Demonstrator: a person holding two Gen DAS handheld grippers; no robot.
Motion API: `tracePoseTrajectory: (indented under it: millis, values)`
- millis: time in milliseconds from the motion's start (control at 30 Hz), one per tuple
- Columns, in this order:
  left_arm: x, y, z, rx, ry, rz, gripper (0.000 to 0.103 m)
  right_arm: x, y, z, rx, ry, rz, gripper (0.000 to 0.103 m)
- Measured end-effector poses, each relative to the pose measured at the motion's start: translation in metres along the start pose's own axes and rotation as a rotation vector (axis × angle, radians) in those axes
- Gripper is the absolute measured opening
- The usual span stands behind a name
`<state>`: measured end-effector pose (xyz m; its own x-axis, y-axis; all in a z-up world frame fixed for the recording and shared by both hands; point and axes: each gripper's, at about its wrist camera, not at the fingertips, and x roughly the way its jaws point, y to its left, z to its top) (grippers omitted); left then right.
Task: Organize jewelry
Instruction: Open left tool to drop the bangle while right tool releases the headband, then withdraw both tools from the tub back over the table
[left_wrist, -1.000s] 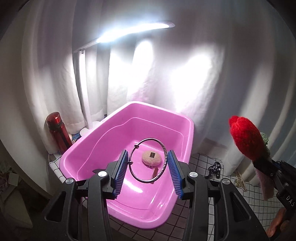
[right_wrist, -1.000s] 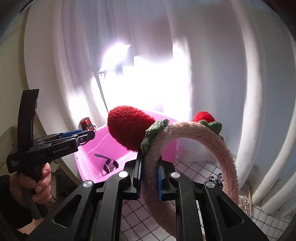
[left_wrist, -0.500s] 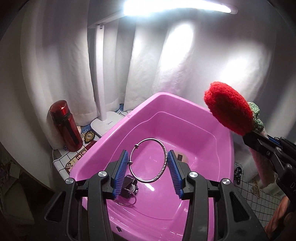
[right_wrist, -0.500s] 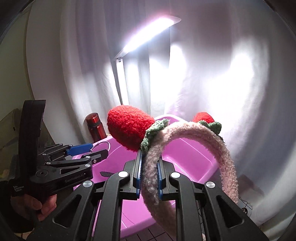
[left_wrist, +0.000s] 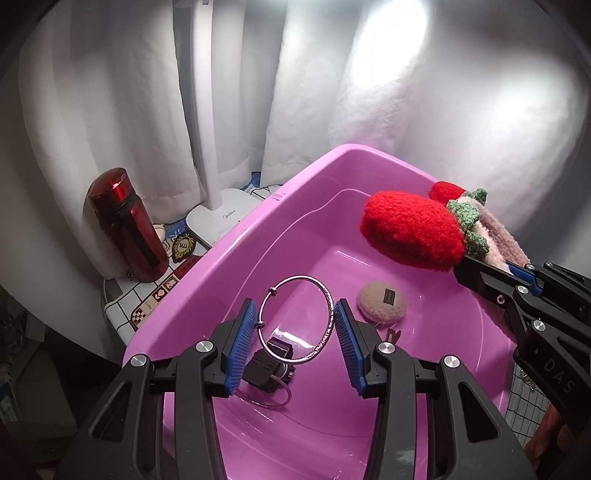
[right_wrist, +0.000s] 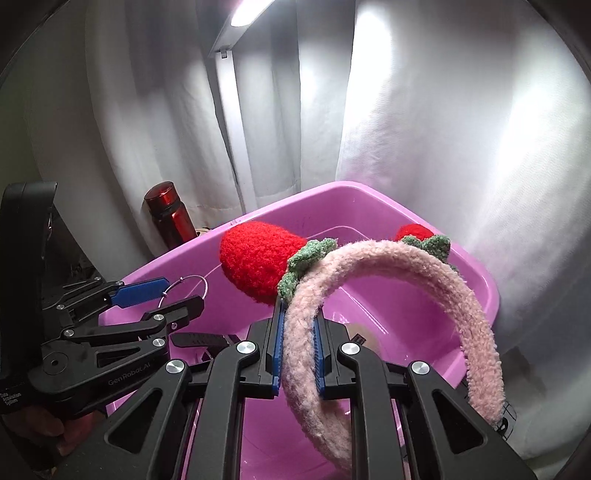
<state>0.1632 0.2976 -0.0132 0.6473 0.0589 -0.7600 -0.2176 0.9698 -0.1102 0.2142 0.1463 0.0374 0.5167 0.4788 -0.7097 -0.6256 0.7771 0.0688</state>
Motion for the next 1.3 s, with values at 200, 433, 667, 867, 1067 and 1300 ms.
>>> tracePoseTrajectory:
  millis: [200,433,667,867,1067,1300]
  values:
    - [0.009,0.001,0.000,-0.001,0.036,0.017,0.043,0.019,-0.002,0.001,-0.003,0.055,-0.015,0.013]
    - [0.012,0.012,-0.001,-0.023,0.058,0.026,0.045,0.026,0.002,0.001,-0.018,0.068,-0.066,0.039]
    - [0.010,0.015,-0.003,-0.030,0.067,0.022,0.055,0.017,-0.003,0.005,0.008,0.032,-0.097,0.055]
    - [-0.004,0.012,-0.001,-0.018,0.002,0.041,0.083,0.007,-0.005,0.002,0.025,0.015,-0.106,0.055]
    - [-0.008,0.009,-0.003,-0.012,0.002,0.044,0.083,-0.007,-0.006,-0.003,0.047,-0.008,-0.111,0.055]
    - [-0.018,0.005,-0.010,-0.006,-0.007,0.046,0.083,-0.023,-0.011,-0.019,0.113,-0.032,-0.105,0.055]
